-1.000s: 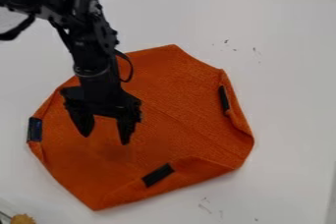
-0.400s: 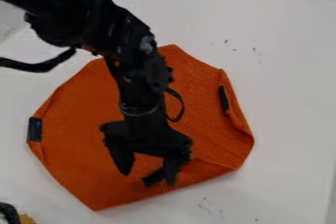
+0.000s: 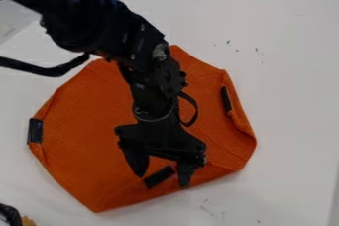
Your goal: Fold the cloth from bottom right to top left
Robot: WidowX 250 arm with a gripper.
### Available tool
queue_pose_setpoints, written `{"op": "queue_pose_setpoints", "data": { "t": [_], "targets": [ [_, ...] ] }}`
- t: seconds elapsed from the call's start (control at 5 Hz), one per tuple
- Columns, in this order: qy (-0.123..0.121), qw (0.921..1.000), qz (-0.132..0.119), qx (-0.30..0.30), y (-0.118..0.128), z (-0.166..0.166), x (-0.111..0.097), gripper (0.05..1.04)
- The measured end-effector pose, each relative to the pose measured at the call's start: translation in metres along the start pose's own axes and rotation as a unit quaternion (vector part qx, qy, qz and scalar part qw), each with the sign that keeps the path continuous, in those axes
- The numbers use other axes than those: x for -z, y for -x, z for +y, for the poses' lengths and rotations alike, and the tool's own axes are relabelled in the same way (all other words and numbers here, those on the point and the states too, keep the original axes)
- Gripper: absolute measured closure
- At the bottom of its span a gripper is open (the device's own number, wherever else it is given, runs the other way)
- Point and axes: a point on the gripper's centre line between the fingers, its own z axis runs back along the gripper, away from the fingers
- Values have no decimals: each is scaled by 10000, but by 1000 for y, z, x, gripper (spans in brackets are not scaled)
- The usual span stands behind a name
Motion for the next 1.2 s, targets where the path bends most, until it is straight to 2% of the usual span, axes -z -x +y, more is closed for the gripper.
{"op": "queue_pose_setpoints", "data": {
  "t": [0.2,0.4,0.6,0.8,1.0,1.2],
  "targets": [
    [44,10000,54,63,-4,0,8,432],
    [133,9999,1,56,-6,-2,9,729],
    [85,9999,11,64,-6,-1,9,929],
    [-179,9998,30,-15,1,-4,0,1013],
    [-513,9982,-304,-118,13,-16,-13,1023],
    [-777,9944,-650,289,2,-7,-15,1025]
  ]
}}
